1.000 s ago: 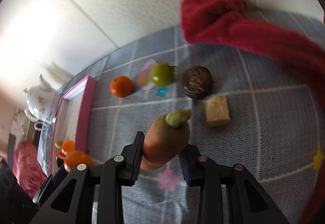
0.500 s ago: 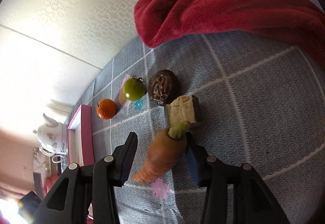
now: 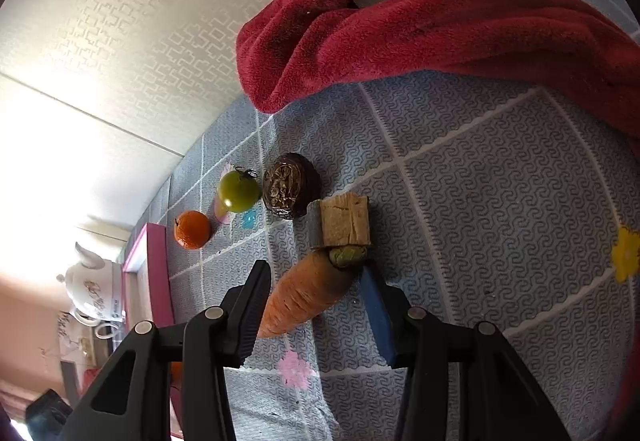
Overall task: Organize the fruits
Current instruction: 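Hold the mandarin in the left tool while the right tool carries the carrot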
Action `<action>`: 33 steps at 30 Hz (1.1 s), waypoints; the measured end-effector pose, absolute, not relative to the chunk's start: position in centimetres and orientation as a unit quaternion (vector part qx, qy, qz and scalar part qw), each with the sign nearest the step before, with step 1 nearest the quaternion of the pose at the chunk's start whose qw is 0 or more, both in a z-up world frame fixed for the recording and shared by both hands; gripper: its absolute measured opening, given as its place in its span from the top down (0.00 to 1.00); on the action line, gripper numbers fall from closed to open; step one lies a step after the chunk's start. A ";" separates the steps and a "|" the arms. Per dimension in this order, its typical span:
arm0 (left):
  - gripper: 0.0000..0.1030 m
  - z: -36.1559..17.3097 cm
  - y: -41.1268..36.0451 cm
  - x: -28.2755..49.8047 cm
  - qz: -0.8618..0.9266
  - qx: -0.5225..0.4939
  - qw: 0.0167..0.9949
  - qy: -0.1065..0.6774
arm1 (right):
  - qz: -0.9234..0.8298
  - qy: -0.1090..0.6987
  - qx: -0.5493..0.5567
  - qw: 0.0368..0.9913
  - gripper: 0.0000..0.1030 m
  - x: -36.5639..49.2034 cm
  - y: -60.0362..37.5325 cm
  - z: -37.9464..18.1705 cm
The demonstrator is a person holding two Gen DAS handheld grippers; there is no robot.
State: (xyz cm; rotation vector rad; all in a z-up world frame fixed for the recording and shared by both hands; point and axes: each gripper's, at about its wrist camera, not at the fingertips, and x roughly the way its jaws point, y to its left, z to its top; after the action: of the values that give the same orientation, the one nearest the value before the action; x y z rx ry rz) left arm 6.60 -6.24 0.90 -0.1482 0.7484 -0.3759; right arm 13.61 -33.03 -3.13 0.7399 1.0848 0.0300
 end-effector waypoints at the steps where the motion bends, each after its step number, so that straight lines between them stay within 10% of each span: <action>1: 0.64 1.0 -6.2 6.6 -0.182 -0.072 0.912 0.361 | 0.016 0.506 0.333 0.796 0.61 13.7 -32.7 -3.0; 28: 0.64 2.7 -3.9 5.8 -0.149 -0.084 0.930 0.325 | 0.100 0.383 0.165 0.903 0.79 11.9 -25.5 4.3; 30: 0.64 2.8 -3.7 5.8 -0.148 -0.086 0.931 0.323 | 0.102 0.378 0.167 0.905 0.97 11.9 -25.6 4.4; 33: 0.64 2.8 -3.8 5.9 -0.147 -0.087 0.930 0.325 | 0.112 0.361 0.177 0.909 0.98 11.7 -25.9 5.2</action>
State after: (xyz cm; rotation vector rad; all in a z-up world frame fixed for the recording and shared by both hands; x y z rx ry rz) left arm 5.89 -3.77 2.78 -0.1773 0.6648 -0.3018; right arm 11.68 -25.89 5.18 0.3660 0.7444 0.2303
